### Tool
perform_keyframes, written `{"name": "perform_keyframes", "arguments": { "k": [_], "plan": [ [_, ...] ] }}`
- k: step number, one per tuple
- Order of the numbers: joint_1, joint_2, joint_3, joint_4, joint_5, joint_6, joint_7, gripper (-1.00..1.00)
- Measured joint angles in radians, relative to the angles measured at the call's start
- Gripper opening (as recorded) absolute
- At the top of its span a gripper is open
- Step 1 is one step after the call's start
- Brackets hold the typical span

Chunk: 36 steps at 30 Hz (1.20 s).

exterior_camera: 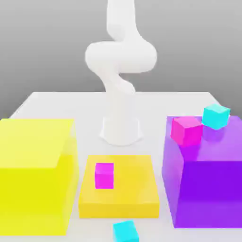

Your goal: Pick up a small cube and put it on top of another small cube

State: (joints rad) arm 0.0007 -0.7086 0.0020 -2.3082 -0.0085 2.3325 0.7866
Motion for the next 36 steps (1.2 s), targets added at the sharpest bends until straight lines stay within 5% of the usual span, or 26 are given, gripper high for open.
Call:
{"name": "perform_keyframes", "arguments": {
  "k": [31,32,36],
  "plan": [
    [0.004,1.129,0.012,-0.064,-0.007,0.461,-0.208,0.0],
    [0.006,1.159,0.01,-0.058,-0.008,0.485,-0.207,-1.0],
    [0.005,1.159,0.011,-0.058,-0.009,0.484,-0.207,-1.0]
  ]
}}
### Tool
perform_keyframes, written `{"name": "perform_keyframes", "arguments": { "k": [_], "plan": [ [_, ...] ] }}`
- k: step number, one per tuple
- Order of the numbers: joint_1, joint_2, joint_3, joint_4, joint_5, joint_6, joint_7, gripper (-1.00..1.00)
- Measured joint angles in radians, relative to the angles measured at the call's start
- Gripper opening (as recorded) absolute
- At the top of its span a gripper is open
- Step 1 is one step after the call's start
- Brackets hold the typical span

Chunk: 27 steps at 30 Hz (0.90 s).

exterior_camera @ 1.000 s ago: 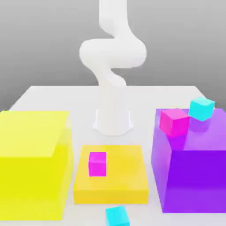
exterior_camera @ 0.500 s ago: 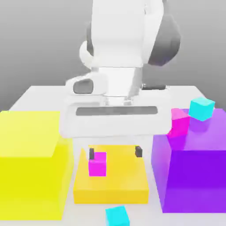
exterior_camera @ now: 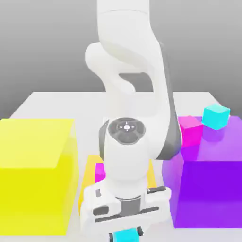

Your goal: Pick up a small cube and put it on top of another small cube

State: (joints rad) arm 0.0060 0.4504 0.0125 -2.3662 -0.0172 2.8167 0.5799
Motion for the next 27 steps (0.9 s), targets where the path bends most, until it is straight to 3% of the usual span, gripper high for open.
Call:
{"name": "perform_keyframes", "arguments": {
  "k": [3,13,27],
  "plan": [
    [-0.001,0.004,0.001,0.001,-0.001,0.003,0.001,-1.0],
    [-0.062,-0.281,0.011,-0.043,0.075,-0.219,-0.091,-1.0],
    [0.196,-0.754,0.144,-0.091,0.19,-0.621,-0.474,-1.0]
  ]
}}
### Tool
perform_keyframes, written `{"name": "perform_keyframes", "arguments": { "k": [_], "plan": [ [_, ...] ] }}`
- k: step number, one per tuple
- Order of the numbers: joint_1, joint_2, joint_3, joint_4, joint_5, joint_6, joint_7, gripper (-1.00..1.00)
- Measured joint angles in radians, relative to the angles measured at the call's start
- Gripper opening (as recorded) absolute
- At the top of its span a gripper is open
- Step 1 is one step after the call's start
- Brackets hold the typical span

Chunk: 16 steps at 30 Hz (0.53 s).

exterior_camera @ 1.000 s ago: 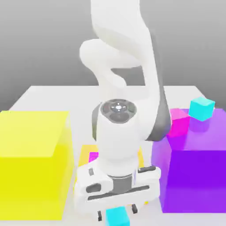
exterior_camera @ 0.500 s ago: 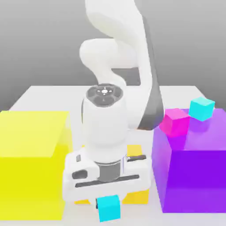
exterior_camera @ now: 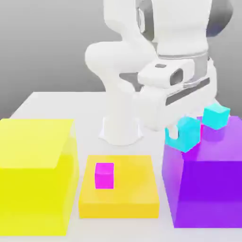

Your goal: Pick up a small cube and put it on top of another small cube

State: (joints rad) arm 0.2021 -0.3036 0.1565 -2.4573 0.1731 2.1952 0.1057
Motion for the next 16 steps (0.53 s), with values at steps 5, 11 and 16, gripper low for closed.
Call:
{"name": "perform_keyframes", "arguments": {
  "k": [5,11,16],
  "plan": [
    [0.127,-0.117,0.089,-0.028,-0.028,-0.117,-0.138,-1.0],
    [0.227,-0.201,0.131,-0.11,-0.011,-0.122,-0.254,-1.0],
    [0.229,-0.178,0.141,-0.155,-0.006,-0.054,-0.257,1.0]
  ]
}}
